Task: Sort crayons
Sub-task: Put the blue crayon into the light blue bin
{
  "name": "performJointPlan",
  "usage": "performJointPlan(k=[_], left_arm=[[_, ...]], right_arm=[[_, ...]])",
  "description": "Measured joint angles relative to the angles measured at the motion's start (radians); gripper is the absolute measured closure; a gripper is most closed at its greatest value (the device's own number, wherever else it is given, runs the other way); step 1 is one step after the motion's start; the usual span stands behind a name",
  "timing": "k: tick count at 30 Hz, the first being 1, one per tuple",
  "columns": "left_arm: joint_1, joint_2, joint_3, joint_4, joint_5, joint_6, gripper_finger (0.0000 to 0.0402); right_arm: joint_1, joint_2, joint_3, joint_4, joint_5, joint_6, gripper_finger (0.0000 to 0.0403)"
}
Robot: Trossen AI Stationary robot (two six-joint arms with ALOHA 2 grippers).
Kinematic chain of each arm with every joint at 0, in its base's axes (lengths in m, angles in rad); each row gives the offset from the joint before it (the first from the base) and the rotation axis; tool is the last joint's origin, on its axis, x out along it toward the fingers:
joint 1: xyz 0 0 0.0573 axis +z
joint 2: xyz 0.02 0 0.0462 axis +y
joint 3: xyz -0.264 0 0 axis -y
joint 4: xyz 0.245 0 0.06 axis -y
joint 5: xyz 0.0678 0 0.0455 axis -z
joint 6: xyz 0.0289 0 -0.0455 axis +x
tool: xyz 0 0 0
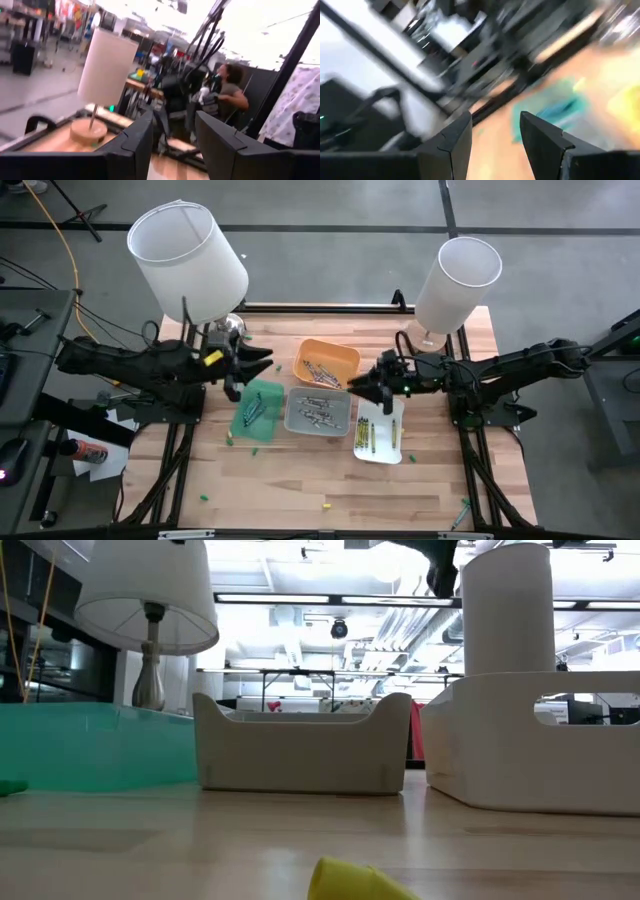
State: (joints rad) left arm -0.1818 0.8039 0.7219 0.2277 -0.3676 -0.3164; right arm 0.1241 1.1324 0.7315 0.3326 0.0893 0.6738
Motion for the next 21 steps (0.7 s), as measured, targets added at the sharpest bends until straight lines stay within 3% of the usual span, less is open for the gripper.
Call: performJointPlan(k=[6,17,21], left_arm=[[-0.003,-0.005,0.0,-0.006,0.0,0.032,0.0263],[-0.002,0.008,-0.001,-0.046,0.0,0.033,0.0264],[-0.002,0.008,-0.001,-0.048,-0.001,0.033,0.0264]], right_arm=[[0.092,0.0,0.0,-0.126,-0.256,0.29,0.0242],[0.613,0.074,0.0,-0.425,-0.203,0.946,0.0242],[0.74,0.192,0.0,-0.52,-0.329,1.161,0.0242]])
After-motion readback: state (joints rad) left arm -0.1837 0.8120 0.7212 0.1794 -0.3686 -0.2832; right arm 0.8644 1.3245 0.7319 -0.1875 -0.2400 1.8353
